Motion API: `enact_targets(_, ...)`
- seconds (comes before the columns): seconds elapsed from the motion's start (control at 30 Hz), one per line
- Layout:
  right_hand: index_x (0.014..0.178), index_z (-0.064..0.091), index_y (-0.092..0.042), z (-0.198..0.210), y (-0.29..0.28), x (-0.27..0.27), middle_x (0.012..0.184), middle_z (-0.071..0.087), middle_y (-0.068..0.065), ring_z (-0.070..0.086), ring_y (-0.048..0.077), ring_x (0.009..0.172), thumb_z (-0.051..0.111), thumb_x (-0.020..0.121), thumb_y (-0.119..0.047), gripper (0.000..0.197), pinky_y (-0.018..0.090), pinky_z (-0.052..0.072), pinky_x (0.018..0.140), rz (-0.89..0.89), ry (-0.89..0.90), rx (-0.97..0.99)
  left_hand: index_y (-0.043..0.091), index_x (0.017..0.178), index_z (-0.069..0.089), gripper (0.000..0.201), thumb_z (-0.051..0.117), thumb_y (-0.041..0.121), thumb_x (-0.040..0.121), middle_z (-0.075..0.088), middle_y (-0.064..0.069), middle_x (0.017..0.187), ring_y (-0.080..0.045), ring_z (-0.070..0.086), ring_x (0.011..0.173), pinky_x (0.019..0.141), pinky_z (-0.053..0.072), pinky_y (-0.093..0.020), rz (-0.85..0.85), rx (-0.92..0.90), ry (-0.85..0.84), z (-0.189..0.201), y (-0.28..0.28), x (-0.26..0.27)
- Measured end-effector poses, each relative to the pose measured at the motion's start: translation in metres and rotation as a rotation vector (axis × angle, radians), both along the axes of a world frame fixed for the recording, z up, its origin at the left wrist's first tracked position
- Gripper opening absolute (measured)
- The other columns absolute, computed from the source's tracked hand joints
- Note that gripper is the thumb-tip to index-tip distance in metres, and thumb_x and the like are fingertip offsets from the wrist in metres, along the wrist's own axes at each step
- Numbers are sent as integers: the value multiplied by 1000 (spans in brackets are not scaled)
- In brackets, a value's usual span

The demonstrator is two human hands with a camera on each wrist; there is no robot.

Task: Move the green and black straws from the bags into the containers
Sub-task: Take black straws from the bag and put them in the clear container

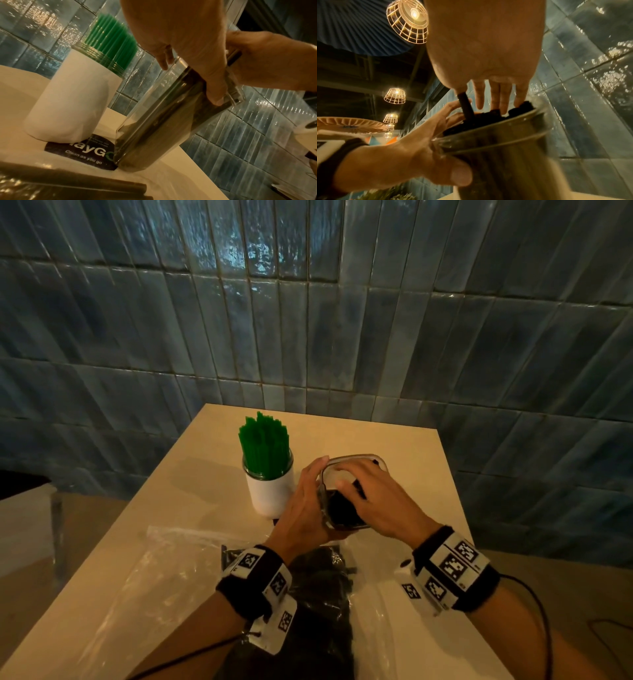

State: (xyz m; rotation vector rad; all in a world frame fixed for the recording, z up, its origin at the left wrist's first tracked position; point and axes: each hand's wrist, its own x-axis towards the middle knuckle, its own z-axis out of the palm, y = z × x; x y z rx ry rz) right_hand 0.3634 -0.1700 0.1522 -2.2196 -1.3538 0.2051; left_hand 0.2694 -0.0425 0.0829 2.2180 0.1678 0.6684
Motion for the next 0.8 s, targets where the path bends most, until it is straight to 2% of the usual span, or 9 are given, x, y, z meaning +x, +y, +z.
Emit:
enact_targets(0.13, 123, 54, -17, 1, -6, 8, 136, 45, 0, 47, 17, 116, 34, 100, -33, 35, 28, 39, 99, -125, -219, -26, 10, 142, 18, 118, 91, 30, 52, 27, 2, 143, 11, 29, 120, 95, 25, 3, 13, -57, 9, 3, 2, 3)
enact_targets(0.2, 122, 56, -17, -3, -5, 6, 136, 45, 0, 47, 17, 117, 33, 100, -34, 36, 29, 38, 100, -103, -253, -80, 12, 143, 15, 121, 91, 32, 51, 28, -2, 145, 5, 33, 122, 96, 29, 0, 3, -77, 13, 0, 4, 5)
enact_targets(0.3, 118, 58, -16, 3, -7, 5, 123, 53, -1, 51, 12, 107, 33, 101, -32, 34, 24, 42, 94, -64, -78, 33, 19, 144, 13, 121, 90, 34, 52, 29, 1, 146, -6, 38, 127, 103, 36, -13, 5, -116, 28, 1, 6, 8)
enact_targets(0.4, 117, 59, -15, 11, -6, 9, 120, 55, 1, 48, 8, 106, 31, 98, -38, 41, 18, 34, 92, -111, 2, 247, 20, 143, 13, 121, 91, 23, 51, 28, 9, 141, 6, 34, 122, 96, 33, -3, -16, -152, 35, 5, 7, 9)
enact_targets(0.5, 130, 47, -21, 6, -1, 10, 136, 47, 0, 43, 15, 123, 31, 97, -47, 45, 22, 31, 98, -114, -10, 98, 25, 142, 10, 119, 90, 22, 54, 30, 18, 135, 16, 35, 117, 91, 32, 1, -30, -177, 39, 11, 10, 12)
enact_targets(0.57, 140, 35, -24, 0, 3, 4, 143, 40, 0, 39, 17, 128, 34, 95, -52, 52, 27, 32, 101, -38, 55, -7, 20, 142, 9, 116, 88, 17, 58, 28, 24, 131, 21, 32, 115, 93, 29, 3, -32, -164, 41, 13, 14, 16)
enact_targets(0.63, 143, 29, -23, -5, 10, 0, 145, 38, 1, 38, 18, 129, 36, 94, -52, 57, 25, 30, 100, 19, 60, 7, 11, 146, 6, 114, 85, 13, 63, 29, 18, 135, 15, 30, 119, 94, 26, 3, -34, -149, 69, 16, 16, 19)
enact_targets(0.7, 144, 27, -22, -8, 21, 3, 146, 36, 3, 38, 19, 128, 37, 96, -49, 56, 28, 31, 102, 26, -30, 3, 11, 147, 1, 110, 79, 12, 71, 27, 5, 145, 2, 29, 127, 97, 21, 3, -12, -114, 118, 22, 18, 22)
enact_targets(0.8, 144, 31, -21, -15, 38, 15, 147, 35, 4, 42, 23, 126, 32, 97, -48, 54, 35, 35, 103, -19, -228, -71, 12, 148, 4, 99, 74, 13, 78, 17, -6, 155, -17, 28, 137, 104, 20, -11, 77, -59, 179, 27, 18, 22)
